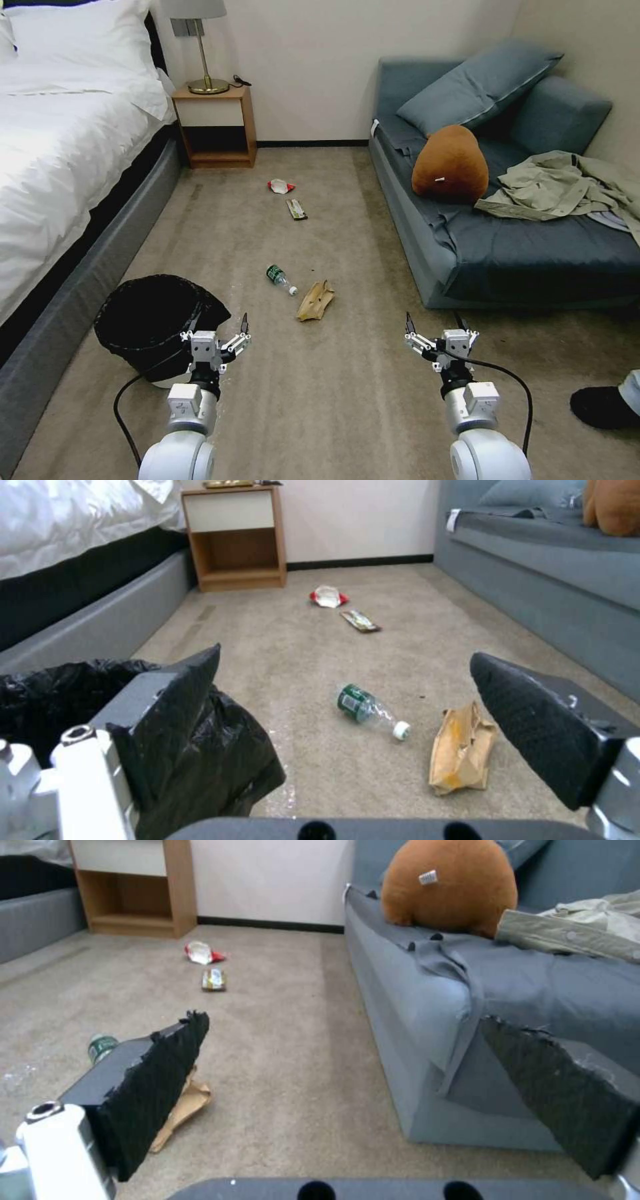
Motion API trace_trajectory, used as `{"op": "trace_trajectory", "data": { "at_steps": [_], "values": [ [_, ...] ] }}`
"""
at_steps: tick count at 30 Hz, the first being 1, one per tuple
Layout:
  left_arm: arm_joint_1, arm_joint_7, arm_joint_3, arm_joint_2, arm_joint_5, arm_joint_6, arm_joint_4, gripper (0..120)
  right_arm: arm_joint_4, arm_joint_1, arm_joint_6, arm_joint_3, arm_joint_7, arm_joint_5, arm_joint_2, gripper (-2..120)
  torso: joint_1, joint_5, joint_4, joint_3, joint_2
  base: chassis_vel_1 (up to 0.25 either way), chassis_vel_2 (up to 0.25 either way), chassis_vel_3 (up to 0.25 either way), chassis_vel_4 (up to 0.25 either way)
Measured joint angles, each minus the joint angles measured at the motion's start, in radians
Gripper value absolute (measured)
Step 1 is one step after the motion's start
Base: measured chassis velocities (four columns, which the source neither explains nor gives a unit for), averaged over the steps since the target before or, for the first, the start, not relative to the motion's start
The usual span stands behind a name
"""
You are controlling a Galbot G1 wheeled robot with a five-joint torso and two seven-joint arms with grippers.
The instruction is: Pick up the trash bin, then pick up the garbage on the floor and place it into the trash bin.
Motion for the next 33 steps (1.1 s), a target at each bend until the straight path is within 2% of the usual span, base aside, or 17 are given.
{"op": "trace_trajectory", "data": {
  "at_steps": [33],
  "values": [
    [0.0,0.0,0.0,0.0,0.0,0.0,0.0,100,0.0,0.0,0.0,0.0,0.0,0.0,0.0,100,0.0,0.0,0.0,0.0,0.0,0.0,0.0,0.0,0.0]
  ]
}}
